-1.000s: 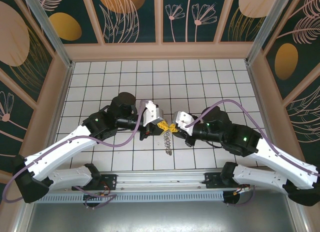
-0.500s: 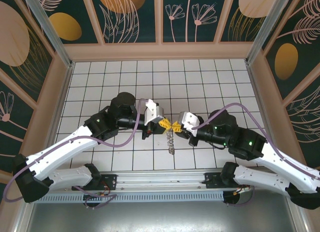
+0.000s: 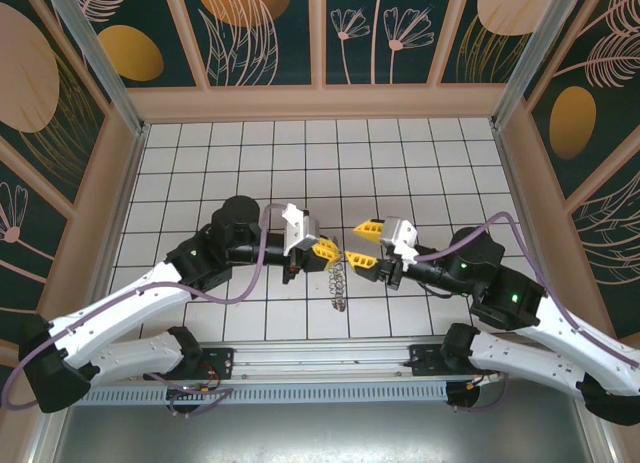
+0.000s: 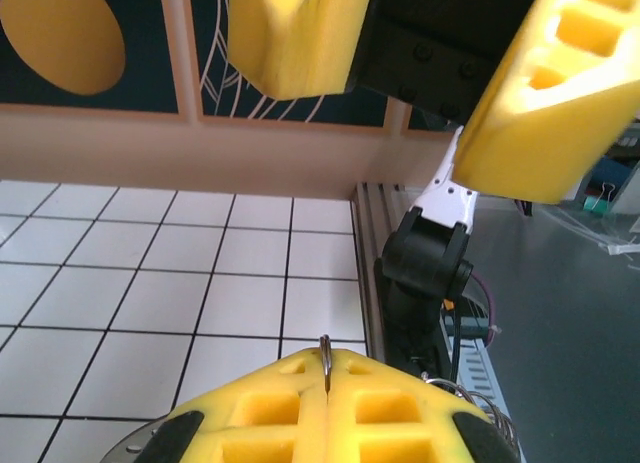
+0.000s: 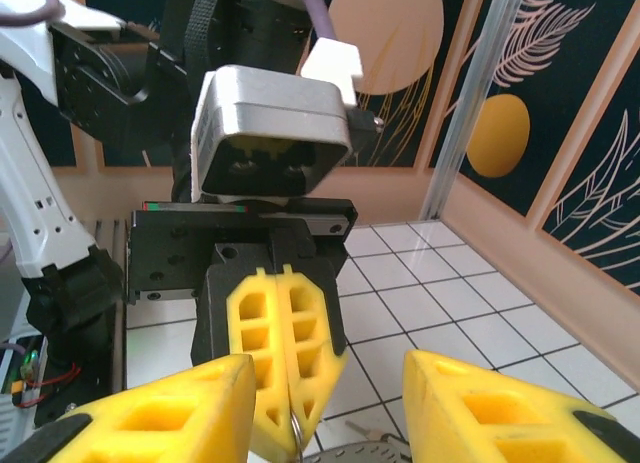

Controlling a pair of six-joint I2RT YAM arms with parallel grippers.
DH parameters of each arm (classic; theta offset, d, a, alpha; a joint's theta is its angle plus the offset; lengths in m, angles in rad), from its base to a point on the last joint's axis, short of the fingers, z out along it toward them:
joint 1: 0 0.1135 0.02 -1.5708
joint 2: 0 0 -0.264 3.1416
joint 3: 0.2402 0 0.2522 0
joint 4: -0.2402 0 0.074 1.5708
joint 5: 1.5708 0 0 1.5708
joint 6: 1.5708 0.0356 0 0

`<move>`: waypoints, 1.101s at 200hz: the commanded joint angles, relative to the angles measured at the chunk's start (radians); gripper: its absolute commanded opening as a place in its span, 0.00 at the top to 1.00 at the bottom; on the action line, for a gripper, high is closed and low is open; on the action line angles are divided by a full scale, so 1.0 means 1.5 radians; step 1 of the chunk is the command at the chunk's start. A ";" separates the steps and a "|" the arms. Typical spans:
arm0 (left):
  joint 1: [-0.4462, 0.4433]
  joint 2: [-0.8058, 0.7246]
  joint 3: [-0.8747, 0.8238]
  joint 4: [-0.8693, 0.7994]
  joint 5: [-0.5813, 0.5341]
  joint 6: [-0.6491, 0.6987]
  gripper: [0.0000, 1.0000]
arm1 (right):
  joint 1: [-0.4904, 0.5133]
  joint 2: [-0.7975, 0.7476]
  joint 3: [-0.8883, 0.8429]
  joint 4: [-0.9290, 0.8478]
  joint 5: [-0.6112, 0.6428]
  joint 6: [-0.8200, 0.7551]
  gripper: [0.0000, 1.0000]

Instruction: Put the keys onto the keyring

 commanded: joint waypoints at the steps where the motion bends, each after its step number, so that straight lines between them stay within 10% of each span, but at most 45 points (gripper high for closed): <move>1: -0.002 -0.035 -0.009 0.108 0.023 -0.030 1.00 | 0.002 -0.014 -0.015 0.057 -0.001 0.022 0.57; 220: -0.003 -0.030 0.021 0.206 0.128 -0.139 1.00 | 0.003 -0.045 -0.109 0.178 -0.124 0.031 0.68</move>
